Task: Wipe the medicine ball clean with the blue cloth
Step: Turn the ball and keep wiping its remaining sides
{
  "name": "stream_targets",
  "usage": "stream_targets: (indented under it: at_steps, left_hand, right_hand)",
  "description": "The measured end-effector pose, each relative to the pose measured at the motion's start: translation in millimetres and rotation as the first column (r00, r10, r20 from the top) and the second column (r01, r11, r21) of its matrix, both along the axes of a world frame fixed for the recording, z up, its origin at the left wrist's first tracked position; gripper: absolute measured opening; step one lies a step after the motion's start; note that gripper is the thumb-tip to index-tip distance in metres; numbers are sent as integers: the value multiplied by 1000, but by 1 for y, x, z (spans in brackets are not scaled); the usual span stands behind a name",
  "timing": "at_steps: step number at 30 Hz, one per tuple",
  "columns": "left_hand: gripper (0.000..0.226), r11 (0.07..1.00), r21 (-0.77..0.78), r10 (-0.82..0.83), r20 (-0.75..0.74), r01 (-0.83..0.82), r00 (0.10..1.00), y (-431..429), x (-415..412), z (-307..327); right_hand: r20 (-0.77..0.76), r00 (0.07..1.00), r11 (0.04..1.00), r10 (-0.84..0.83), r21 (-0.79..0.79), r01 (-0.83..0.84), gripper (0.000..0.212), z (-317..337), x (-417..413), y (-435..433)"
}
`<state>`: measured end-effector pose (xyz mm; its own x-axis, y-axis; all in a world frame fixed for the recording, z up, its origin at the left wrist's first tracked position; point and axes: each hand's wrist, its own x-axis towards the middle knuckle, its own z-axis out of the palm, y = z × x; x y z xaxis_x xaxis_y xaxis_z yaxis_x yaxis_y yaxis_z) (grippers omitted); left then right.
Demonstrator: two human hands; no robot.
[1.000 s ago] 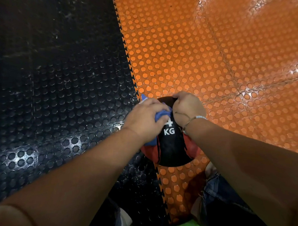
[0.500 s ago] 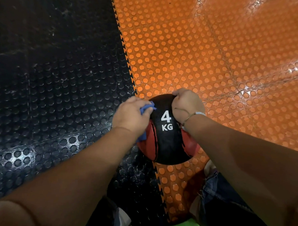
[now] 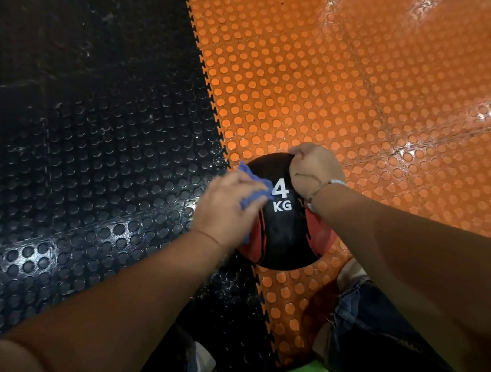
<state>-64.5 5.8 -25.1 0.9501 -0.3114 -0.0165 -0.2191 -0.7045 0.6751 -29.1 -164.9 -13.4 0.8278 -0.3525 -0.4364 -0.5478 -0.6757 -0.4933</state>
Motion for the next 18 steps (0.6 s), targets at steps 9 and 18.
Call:
stream_targets:
  at_steps: [9, 18]
  left_hand:
    - [30, 988, -12, -157, 39, 157, 987, 5, 6, -3]
    - [27, 974, -20, -223, 126, 227, 967, -9, -3, -3]
  right_hand:
    - [-10, 995, 994, -95, 45, 96, 36, -2, 1, -15]
    - [-15, 988, 985, -154, 74, 155, 31, -4, 4, -22]
